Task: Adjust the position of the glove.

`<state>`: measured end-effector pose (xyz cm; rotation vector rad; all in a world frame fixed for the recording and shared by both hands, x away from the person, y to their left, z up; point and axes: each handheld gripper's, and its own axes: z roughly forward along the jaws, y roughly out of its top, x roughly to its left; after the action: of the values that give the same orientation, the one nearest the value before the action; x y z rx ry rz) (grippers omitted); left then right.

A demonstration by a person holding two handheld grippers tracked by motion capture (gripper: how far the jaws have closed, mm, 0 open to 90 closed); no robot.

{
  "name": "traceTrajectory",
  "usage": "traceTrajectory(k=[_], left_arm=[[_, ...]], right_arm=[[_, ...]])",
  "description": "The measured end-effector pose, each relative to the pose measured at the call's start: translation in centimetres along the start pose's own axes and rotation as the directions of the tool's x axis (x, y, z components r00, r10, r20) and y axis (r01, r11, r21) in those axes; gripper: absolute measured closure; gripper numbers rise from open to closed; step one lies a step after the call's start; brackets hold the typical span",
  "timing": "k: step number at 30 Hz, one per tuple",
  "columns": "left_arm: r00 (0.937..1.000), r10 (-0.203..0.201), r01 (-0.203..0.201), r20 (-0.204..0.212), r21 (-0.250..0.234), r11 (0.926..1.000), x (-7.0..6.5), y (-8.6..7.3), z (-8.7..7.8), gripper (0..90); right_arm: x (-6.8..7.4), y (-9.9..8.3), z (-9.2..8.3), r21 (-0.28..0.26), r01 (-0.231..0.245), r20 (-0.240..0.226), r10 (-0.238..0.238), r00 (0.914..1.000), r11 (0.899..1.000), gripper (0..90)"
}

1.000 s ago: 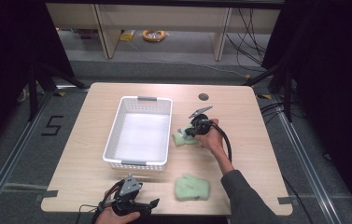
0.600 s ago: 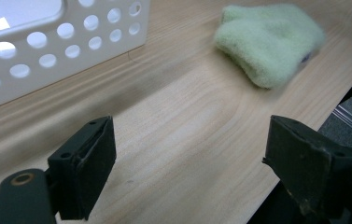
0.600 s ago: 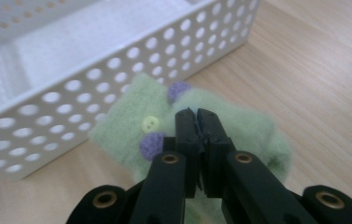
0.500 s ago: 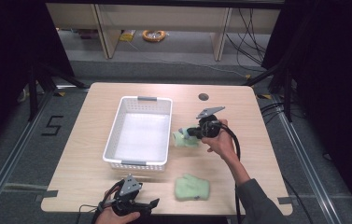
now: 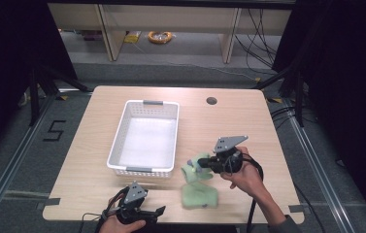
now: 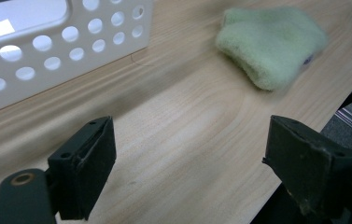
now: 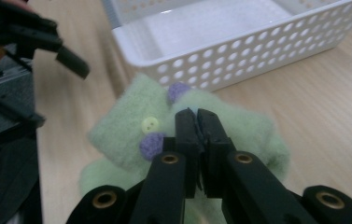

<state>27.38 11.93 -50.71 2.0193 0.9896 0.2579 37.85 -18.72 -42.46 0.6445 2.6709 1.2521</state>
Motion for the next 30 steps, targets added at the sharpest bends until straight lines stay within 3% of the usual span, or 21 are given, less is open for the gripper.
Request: traceTrajectory(k=[1, 6, 9, 17, 19, 20, 27, 29, 30], left_arm=[[0.9999, -0.014, 0.014, 0.006, -0.016, 0.9998, -0.1, 0.0, 0.1, 15.7], [0.9999, -0.009, 0.009, 0.006, -0.018, 0.9998, -0.2, 0.1, 0.0, 15.7], [0.9998, 0.016, -0.016, 0.009, 0.000, 0.9999, -0.1, 0.2, -0.2, 15.8], [0.9999, 0.005, -0.004, 0.013, -0.016, 0.9999, -0.2, 0.2, -0.3, 15.8], [1.0000, 0.006, -0.006, 0.007, -0.013, 0.9999, -0.2, 0.4, -0.4, 15.8], [0.9998, -0.012, 0.012, 0.019, -0.036, 0.9993, -0.3, 0.5, -0.2, 15.7], [0.9951, -0.026, 0.032, 0.096, -0.063, 0.9975, -1.2, 1.7, 0.2, 18.3], [0.9896, -0.019, 0.027, 0.143, -0.053, 0.9982, -1.8, 2.4, 0.6, 21.5], [0.9875, -0.012, 0.019, 0.157, -0.049, 0.9986, -2.0, 2.6, 0.8, 23.2]], right_arm=[[0.7, -0.4, -0.1, 0.010, 0.026, -0.016, -0.026, 0.9995, 1.000, 88.6], [2.3, -1.5, 0.2, 0.032, 0.049, -0.058, -0.047, 0.9972, 0.998, 88.5], [3.3, -2.3, 0.4, 0.060, 0.066, -0.087, -0.060, 0.9944, 0.996, 88.5], [4.3, -2.9, 1.2, 0.076, 0.089, -0.118, -0.080, 0.9897, 0.993, 88.4], [4.4, -2.8, 1.4, 0.073, 0.120, -0.127, -0.110, 0.9857, 0.990, 88.4], [4.5, -2.8, 1.5, 0.078, 0.122, -0.137, -0.111, 0.9843, 0.989, 88.4], [4.1, -2.4, 1.9, 0.095, 0.145, -0.122, -0.133, 0.9836, 0.985, 88.4], [3.9, -2.3, 2.1, 0.111, 0.140, -0.116, -0.127, 0.9852, 0.984, 88.3], [3.8, -2.2, 2.3, 0.102, 0.157, -0.132, -0.143, 0.9809, 0.982, 88.3]])
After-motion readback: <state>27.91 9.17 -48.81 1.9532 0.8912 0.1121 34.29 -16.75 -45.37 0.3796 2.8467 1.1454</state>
